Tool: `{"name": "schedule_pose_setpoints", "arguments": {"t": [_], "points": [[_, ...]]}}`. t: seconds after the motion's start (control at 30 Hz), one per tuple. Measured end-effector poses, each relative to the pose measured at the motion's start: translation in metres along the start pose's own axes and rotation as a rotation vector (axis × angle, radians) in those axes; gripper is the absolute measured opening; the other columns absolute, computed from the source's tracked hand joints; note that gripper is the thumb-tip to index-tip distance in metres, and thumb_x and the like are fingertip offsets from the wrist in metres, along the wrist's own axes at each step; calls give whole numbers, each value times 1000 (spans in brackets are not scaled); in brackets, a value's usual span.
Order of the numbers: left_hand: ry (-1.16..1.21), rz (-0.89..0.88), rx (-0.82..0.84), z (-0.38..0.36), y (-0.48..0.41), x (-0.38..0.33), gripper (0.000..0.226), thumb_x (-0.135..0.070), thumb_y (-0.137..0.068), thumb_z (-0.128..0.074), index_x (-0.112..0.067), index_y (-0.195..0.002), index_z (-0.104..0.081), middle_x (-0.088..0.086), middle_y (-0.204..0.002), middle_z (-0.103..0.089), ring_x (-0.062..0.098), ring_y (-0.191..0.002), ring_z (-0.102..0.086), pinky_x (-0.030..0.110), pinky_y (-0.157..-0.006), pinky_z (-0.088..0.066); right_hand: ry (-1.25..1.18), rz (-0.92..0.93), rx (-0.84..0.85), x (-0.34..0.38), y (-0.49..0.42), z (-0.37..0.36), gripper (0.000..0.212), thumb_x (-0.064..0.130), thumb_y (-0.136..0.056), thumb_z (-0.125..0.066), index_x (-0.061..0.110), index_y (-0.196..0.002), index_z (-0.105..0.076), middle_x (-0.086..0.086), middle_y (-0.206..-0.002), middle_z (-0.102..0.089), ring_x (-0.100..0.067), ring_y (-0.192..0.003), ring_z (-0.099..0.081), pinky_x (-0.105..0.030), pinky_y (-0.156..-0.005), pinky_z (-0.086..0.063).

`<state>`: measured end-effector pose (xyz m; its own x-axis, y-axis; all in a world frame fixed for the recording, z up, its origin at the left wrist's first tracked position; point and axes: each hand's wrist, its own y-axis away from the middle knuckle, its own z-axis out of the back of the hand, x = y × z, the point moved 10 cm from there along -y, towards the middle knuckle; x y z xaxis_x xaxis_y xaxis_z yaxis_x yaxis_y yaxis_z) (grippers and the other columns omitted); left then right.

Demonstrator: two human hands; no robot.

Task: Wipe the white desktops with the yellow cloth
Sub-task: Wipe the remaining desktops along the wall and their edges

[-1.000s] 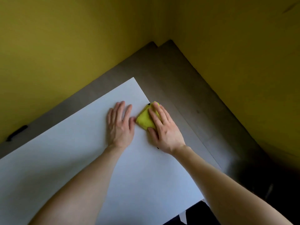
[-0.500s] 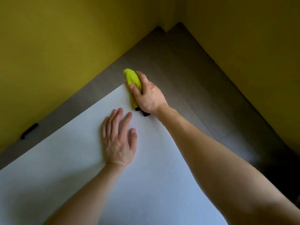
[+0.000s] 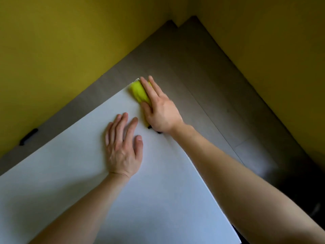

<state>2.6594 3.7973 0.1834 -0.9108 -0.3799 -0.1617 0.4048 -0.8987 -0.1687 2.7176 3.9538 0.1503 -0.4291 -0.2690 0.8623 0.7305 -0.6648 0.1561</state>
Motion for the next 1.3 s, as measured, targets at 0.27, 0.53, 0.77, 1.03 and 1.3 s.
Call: {"name": "schedule_pose_setpoints", "arguments": {"t": [0.27,0.53,0.77,1.03,1.3], "points": [[11,1,0,0,0,-2,50,-26,-106,-53,-11,-153,-58,14,-168,-44,34,-158,-39,61,-124,-33,63,62,-44,-11,112,17,63,19,-112,-56,13,-169,-32,-3,-178,-27,-22,-162,-31,-41,-129,-34],[15,7,-17,1,-1,-1,49,-26,-106,-54,-13,-153,-59,13,-167,-45,33,-157,-40,60,-124,-34,106,-15,26,-5,35,2,76,46,-110,-59,19,-172,-25,-6,-181,-19,-39,-156,-39,-45,-124,-39],[18,8,-19,1,0,-2,49,-26,-105,-55,-14,-153,-59,12,-168,-45,32,-157,-40,59,-125,-33,86,2,8,-6,32,3,74,37,-109,-60,23,-172,-24,-3,-181,-19,-36,-153,-44,-41,-121,-41],[13,-2,-27,-1,1,-1,49,-27,-108,-52,-13,-155,-58,13,-168,-44,33,-157,-40,60,-126,-32,58,-37,48,-34,181,20,71,37,-110,-61,20,-170,-28,6,-176,-30,-17,-156,-40,-31,-124,-39],[14,-3,-27,-1,1,-1,50,-27,-106,-54,-13,-153,-59,13,-166,-46,34,-156,-42,60,-124,-33,54,5,19,1,-30,0,75,30,-103,-67,17,-168,-32,-5,-171,-37,-31,-147,-50,-37,-114,-44]]}}
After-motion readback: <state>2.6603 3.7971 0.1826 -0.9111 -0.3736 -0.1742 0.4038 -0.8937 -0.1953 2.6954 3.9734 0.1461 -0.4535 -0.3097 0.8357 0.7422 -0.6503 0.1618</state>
